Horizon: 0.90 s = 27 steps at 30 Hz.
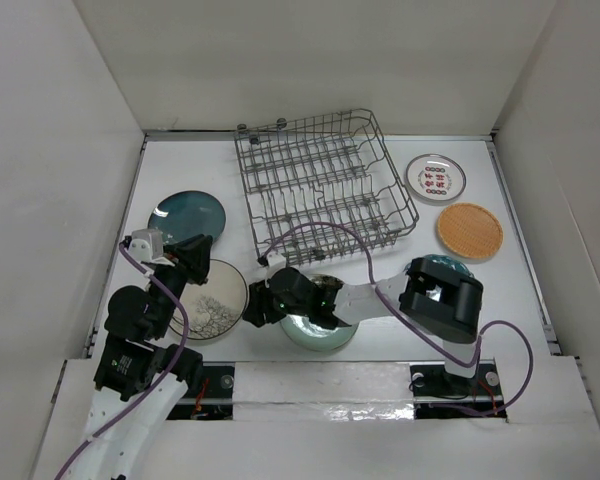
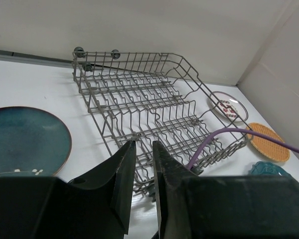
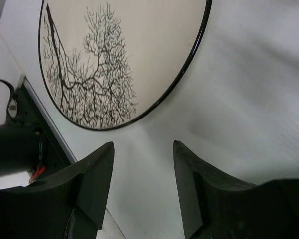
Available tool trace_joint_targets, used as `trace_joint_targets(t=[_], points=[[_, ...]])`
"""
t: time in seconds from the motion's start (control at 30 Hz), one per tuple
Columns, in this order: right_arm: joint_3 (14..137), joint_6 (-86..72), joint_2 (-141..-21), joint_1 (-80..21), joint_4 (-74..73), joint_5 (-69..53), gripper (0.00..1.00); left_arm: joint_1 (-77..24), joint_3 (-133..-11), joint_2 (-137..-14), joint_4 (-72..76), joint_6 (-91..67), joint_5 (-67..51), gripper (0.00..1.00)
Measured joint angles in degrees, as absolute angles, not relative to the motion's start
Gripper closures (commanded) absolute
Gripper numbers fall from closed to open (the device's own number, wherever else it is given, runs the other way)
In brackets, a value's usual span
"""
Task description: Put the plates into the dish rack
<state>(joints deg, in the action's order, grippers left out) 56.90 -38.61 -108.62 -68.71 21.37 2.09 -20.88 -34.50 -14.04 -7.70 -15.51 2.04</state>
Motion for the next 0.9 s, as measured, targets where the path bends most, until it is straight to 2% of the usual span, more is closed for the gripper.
trace_joint_targets(t=[0.47,0.9], points=[[61.2,-53.9,-115.9,-69.0,26.0,6.7,0.44,-20.9,-34.5,-13.8,-7.6,-15.2,-2.2,0.81],[64.5,-66.1,-120.6,-70.9,28.6,12.3,0.54,-20.9,-34.5,-11.8,-6.6,-15.2,-5.3,0.81]])
